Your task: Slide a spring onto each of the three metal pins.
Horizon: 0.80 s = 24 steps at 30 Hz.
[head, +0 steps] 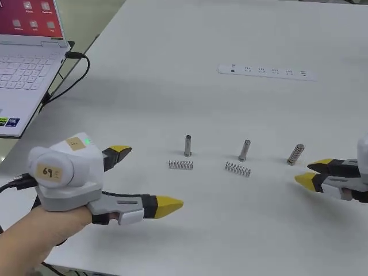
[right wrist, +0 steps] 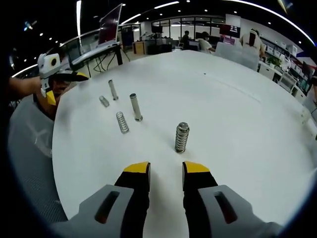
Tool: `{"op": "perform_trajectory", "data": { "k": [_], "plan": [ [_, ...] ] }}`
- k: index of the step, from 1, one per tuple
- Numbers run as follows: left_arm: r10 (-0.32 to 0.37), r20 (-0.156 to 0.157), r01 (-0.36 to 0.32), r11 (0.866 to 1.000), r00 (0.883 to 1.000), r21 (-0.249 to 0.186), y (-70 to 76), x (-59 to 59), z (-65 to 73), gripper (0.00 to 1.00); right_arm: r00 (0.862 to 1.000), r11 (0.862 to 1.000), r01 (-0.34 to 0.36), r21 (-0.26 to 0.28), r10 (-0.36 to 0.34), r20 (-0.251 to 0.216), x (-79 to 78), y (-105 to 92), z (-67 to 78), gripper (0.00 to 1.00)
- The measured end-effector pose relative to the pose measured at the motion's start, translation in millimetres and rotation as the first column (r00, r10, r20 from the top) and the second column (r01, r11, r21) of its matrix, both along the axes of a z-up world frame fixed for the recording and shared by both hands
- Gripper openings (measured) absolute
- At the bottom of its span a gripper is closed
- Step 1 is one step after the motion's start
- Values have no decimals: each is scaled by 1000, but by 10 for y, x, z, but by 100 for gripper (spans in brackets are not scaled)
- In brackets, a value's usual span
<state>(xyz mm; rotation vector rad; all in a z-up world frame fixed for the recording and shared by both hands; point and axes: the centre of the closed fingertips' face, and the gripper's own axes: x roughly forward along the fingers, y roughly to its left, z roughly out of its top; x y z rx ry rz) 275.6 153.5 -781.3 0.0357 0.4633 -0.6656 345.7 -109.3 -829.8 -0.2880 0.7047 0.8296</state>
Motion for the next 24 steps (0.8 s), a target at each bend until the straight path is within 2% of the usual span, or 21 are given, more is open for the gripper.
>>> {"op": "perform_trajectory", "data": {
  "k": [10, 17, 24],
  "plan": [
    [-3, -7, 3, 1000, 1000, -3, -2, -15, -21, 94, 1000, 1000, -27, -15, 27, -6, -170, -5, -37, 25],
    [-10, -12, 10, 1000, 1000, -2, -19, -26, -43, 94, 999, 999, -47, -19, 47, -6, -225, 52, -58, 25],
    [-12, -14, 12, 1000, 1000, -2, -18, -32, -40, 94, 997, 997, -76, -15, 76, 6, -233, 151, -13, 25]
  ]
}}
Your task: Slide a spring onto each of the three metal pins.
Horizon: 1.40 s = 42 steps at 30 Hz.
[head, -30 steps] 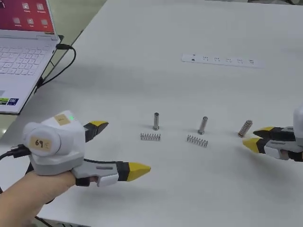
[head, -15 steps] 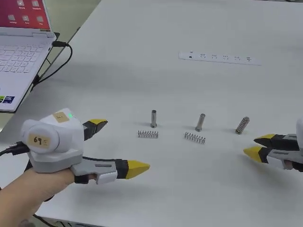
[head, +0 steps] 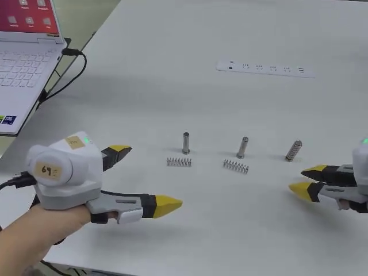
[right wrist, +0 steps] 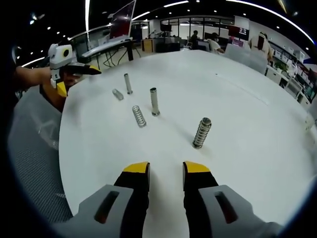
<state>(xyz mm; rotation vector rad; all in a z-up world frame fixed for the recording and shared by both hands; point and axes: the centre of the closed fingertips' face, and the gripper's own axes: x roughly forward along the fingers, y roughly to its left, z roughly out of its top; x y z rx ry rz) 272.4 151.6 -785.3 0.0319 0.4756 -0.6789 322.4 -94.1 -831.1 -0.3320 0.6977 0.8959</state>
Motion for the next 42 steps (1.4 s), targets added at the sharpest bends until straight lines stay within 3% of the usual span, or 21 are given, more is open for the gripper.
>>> {"op": "perform_trajectory", "data": {
  "k": [15, 28, 42],
  "plan": [
    [-6, -3, 6, 1000, 1000, 3, 11, -15, 21, 93, 996, 996, -90, 21, 90, 22, 58, 422, 111, 24],
    [-1, -6, 1, 1000, 1000, 10, 64, -41, 37, 93, 983, 982, -183, 45, 181, 38, 79, 863, 182, 24],
    [-7, -9, 7, 1000, 1000, 11, 57, -54, 36, 92, 975, 975, -219, 24, 219, 30, 132, 1032, 115, 23]
  ]
}}
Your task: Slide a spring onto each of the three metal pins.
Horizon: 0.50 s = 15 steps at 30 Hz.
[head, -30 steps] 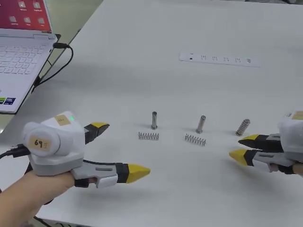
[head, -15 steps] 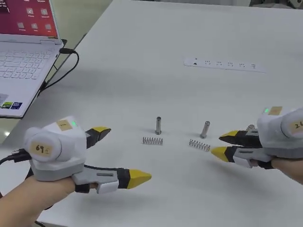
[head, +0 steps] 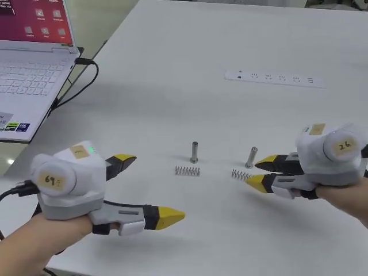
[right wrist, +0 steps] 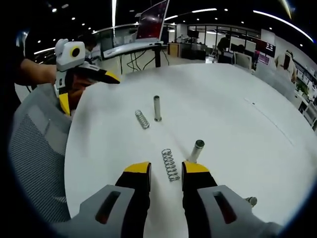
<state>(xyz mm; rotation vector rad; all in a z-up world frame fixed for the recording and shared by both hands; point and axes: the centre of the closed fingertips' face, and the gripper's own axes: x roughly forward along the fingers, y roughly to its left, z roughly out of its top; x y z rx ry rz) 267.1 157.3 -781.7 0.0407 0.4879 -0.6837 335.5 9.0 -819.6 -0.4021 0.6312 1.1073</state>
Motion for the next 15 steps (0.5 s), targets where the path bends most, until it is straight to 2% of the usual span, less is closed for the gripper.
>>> {"op": "perform_trajectory", "data": {
  "k": [3, 15],
  "plan": [
    [-2, -2, 2, 1000, 1000, -1, -1, -6, -3, 92, 1000, 1000, -12, -20, 12, -13, 3, 9, -80, 22],
    [4, -11, -4, 1000, 1000, 2, 44, -30, -32, 91, 999, 998, -31, -58, 29, -25, 31, 86, -237, 19]
  ]
}}
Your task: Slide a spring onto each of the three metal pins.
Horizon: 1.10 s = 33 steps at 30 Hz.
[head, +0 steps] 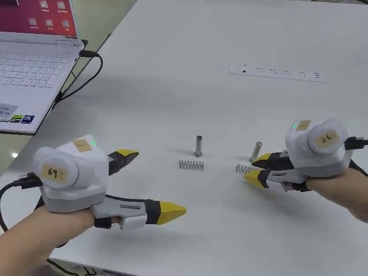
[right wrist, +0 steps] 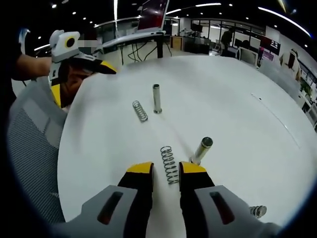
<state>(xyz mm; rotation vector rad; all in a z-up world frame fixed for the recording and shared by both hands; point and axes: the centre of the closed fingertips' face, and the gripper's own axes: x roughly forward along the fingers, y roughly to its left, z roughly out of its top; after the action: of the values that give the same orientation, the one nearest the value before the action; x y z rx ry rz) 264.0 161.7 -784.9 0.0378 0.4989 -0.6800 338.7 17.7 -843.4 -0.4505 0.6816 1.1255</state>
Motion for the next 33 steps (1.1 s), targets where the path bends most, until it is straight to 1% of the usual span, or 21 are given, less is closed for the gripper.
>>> {"op": "perform_trajectory", "data": {
  "k": [3, 6, 13, 14, 18, 20, 22, 25, 29, 33],
  "plan": [
    [4, -1, -4, 1000, 1000, -1, 14, -6, -8, 91, 1000, 1000, -4, -14, 4, 3, -4, -18, -42, 18],
    [7, -4, -7, 1000, 1000, -1, 20, -13, -21, 91, 1000, 1000, -4, -15, 4, 2, -7, -25, -55, 17],
    [4, -7, -4, 1000, 1000, 0, 4, -18, -27, 91, 1000, 999, -8, -35, 8, 10, 11, -53, -97, 9],
    [3, -7, -3, 1000, 1000, -1, 1, -19, -25, 91, 1000, 1000, -5, -26, 5, 10, 17, -48, -94, 9],
    [-1, -10, 1, 1000, 1000, 0, -3, -27, -26, 91, 1000, 1000, -5, -31, 5, 20, 17, -62, -84, 9],
    [-3, -9, 3, 1000, 1000, 0, -7, -30, -23, 91, 1000, 1000, -6, -26, 7, 25, 7, -69, -53, 8],
    [-6, -9, 6, 1000, 1000, -2, -17, -33, -18, 91, 1000, 1000, -9, -13, 10, 19, -16, -76, 4, 8],
    [-17, -6, 17, 1000, 1000, -8, -55, -34, 3, 90, 999, 1000, -26, -10, 27, 32, -44, -109, 80, 8],
    [-42, -6, 42, 999, 999, -13, -146, -21, 19, 87, 998, 999, -39, -11, 39, 53, -69, -187, 193, 8],
    [-69, 0, 69, 997, 998, -26, -260, -22, 62, 86, 997, 999, -44, -16, 45, 66, -85, -241, 240, 8]
  ]
}}
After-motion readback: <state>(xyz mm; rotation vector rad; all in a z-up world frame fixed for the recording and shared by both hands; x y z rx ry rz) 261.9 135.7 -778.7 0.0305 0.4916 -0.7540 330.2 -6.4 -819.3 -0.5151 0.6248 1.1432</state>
